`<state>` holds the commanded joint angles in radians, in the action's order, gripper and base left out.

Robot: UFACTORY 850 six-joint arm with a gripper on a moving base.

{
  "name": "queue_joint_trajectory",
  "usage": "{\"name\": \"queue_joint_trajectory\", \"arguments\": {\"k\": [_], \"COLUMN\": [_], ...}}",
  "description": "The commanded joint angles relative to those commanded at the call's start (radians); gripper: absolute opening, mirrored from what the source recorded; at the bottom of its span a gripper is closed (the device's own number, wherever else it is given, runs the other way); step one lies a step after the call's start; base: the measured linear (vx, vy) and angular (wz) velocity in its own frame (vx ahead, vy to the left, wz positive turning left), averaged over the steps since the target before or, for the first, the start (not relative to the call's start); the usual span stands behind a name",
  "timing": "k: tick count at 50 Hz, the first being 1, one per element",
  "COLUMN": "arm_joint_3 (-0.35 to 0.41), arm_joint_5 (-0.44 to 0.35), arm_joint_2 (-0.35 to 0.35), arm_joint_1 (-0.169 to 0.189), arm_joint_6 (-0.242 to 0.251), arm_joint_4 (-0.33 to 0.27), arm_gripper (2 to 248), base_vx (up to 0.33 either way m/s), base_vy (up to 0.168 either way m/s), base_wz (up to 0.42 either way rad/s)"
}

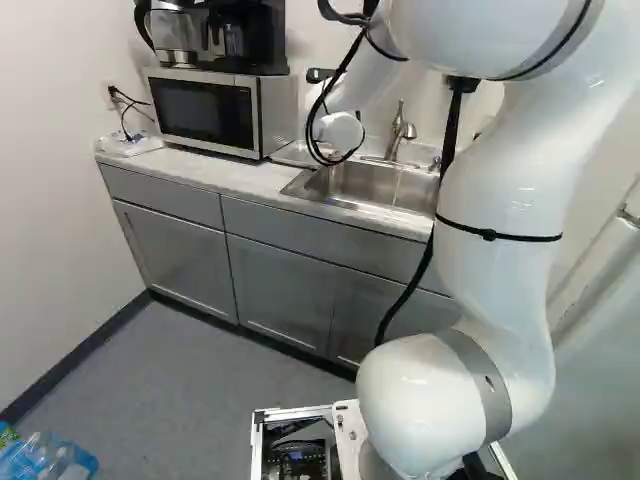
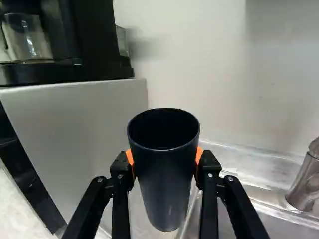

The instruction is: Rinse the cup and place it in the tray

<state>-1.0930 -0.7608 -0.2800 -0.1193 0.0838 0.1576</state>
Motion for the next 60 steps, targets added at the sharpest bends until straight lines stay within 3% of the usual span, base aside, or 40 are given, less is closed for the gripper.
{"name": "queue_joint_trajectory", "arguments": {"k": [60], "arm_joint_3": [-0.330], "arm_joint_5": [0.000], "arm_joint_2": [-0.370], "arm_joint_1": [-0.029], "arm_joint_6": [0.000], "arm_joint_4": [0.090], "arm_gripper": [125], "base_vx": [0.000], "base_vy": [0.000], "base_wz": [0.000]}}
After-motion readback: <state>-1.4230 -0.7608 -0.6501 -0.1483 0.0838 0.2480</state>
